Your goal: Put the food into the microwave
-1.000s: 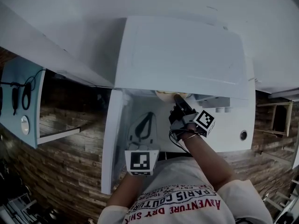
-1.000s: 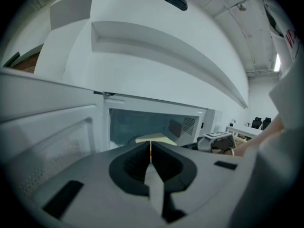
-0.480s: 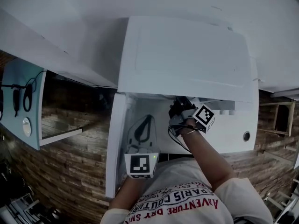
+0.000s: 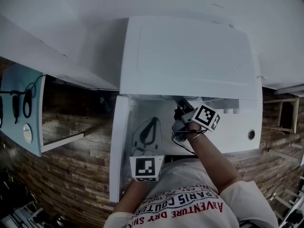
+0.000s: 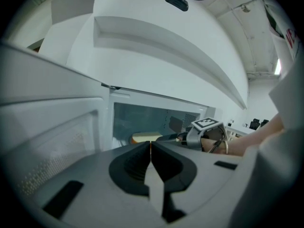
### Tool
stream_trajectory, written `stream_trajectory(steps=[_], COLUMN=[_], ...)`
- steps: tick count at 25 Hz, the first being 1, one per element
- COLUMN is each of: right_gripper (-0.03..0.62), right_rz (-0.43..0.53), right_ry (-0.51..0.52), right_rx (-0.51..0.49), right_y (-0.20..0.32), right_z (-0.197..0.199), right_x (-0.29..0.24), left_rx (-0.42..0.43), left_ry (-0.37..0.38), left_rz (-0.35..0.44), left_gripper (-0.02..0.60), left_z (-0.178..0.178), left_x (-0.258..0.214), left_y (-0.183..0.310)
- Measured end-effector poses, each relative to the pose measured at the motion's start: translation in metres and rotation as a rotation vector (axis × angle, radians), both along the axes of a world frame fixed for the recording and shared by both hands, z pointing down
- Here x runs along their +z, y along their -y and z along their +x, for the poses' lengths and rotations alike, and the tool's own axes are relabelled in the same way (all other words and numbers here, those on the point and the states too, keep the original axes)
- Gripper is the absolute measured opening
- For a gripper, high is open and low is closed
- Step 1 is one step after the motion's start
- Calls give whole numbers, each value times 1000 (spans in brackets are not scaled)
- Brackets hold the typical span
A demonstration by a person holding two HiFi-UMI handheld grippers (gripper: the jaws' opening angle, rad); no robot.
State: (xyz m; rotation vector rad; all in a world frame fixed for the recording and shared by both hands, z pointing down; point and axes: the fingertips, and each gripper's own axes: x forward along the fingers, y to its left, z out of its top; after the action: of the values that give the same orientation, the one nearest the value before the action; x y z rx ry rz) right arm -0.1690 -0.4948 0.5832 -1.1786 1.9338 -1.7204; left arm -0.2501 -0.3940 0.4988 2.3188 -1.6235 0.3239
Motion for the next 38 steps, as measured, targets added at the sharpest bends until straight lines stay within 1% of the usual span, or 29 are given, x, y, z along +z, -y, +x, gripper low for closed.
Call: stream_trajectory(steps=[3,5,6,8,12,14,16,17,20,24,26,30,32,33,34,35,36,38], right_gripper=[217,230,232,232,236,236,236,236,236,235,233,232,217,203,167,95,37,19], right_rz=[11,29,45,89,193,221,219,211,185,116,125,106,121,130,140,154,175,237], right_ry=[-53,-125,-179,-320,-639,-806,-948,-999,-1084,-1212,-1244,-1208,-1212,-1213,-1208,-1196,-1181,-1153], right_rx=[-145,-246,-294,-369,-513,-595,-668,-701,-780,-878,-893,-873,-850,-821,-778,-724,-670,-589], right_y=[-8,-14,-16,-21,-27,-29,-30,-30,-33,-42,-44,-50,-51,-52,-52,-52,-53,-57], right_z=[-10,-13,-13,-11,-9,-8,-4,-2,4,17,19,22,24,26,28,30,32,34], right_x=[-2,-2,-1,1,7,13,19,21,27,40,42,43,39,35,28,19,8,-14], left_rx=[22,39,47,49,44,50,53,52,47,46,44,32,25,21,16,12,12,22], left_ry=[-10,-3,4,0,-15,-14,-10,-11,-17,-4,-1,-3,1,2,4,6,8,14], left_rz=[-4,6,15,18,9,12,17,18,16,23,26,20,18,14,10,12,20,43], left_gripper=[10,9,9,9,9,9,9,9,9,9,9,9,9,9,9,9,9,9], left_z=[6,10,12,13,14,15,14,14,14,13,12,8,7,6,5,5,5,9], left_x=[2,0,0,-2,-3,-3,-2,-2,-1,-3,-4,-3,-2,0,1,0,-2,-11], left_y=[-4,-5,-5,-6,-8,-10,-12,-13,-16,-19,-21,-20,-19,-19,-19,-19,-18,-16])
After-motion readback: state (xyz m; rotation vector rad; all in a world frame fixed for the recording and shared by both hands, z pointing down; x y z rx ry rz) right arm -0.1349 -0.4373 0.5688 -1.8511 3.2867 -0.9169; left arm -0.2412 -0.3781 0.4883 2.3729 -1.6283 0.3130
